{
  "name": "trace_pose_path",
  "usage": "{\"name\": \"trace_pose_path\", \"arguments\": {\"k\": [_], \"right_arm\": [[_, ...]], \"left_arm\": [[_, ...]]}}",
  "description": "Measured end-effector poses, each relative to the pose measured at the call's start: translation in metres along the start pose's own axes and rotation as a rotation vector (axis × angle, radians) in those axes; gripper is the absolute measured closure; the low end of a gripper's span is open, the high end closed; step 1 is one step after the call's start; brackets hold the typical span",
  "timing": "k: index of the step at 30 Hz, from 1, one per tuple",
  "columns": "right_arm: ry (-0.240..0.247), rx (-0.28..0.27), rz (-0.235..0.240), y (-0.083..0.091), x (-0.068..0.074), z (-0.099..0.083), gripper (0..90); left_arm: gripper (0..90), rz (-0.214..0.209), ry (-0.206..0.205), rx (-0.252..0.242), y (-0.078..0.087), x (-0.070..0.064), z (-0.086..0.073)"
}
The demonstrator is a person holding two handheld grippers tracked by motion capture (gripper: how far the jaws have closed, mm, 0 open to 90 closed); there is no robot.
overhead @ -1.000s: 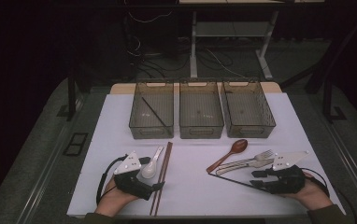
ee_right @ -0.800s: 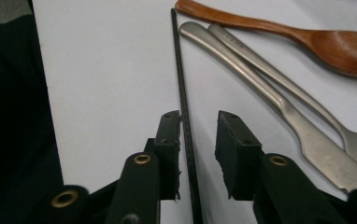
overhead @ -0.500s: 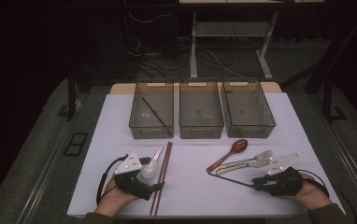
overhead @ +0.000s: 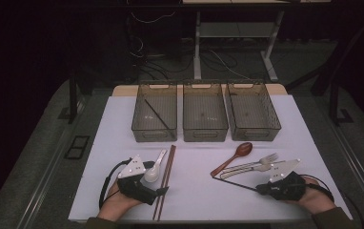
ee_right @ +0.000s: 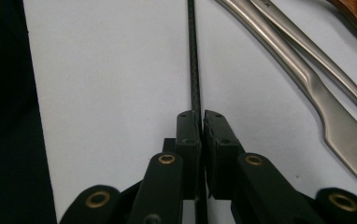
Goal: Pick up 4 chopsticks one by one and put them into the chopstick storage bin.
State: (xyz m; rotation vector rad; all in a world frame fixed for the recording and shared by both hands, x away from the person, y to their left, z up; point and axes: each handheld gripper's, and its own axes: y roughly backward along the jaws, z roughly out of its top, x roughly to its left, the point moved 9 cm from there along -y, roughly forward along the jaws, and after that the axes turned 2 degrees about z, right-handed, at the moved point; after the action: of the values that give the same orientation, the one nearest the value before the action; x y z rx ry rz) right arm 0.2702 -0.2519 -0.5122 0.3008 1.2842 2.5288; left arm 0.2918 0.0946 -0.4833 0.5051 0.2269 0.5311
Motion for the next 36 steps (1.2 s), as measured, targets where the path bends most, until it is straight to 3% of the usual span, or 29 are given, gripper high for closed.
{"name": "trace_pose_path", "arguments": {"k": [5, 8, 16, 20, 36], "right_arm": [[0.009, 0.002, 0.005, 0.0, -0.002, -0.001, 85.2], [-0.022, -0.003, 0.026, 0.0, -0.001, 0.0, 85.3], [-0.03, -0.008, 0.051, 0.001, -0.002, 0.002, 85.5], [-0.069, -0.048, 0.065, 0.005, -0.001, 0.006, 85.5], [-0.087, -0.204, 0.076, 0.034, -0.005, 0.02, 85.4]], "left_arm": [[0.0, -0.001, -0.001, -0.001, 0.0, 0.0, 0.0], [0.0, -0.001, -0.001, 0.001, 0.0, 0.0, 0.0], [0.0, -0.001, -0.001, 0.0, 0.0, 0.0, 0.0], [0.0, -0.001, -0.003, -0.001, 0.001, 0.0, 0.0], [0.0, 0.002, 0.001, -0.006, 0.0, 0.001, 0.0]]}}
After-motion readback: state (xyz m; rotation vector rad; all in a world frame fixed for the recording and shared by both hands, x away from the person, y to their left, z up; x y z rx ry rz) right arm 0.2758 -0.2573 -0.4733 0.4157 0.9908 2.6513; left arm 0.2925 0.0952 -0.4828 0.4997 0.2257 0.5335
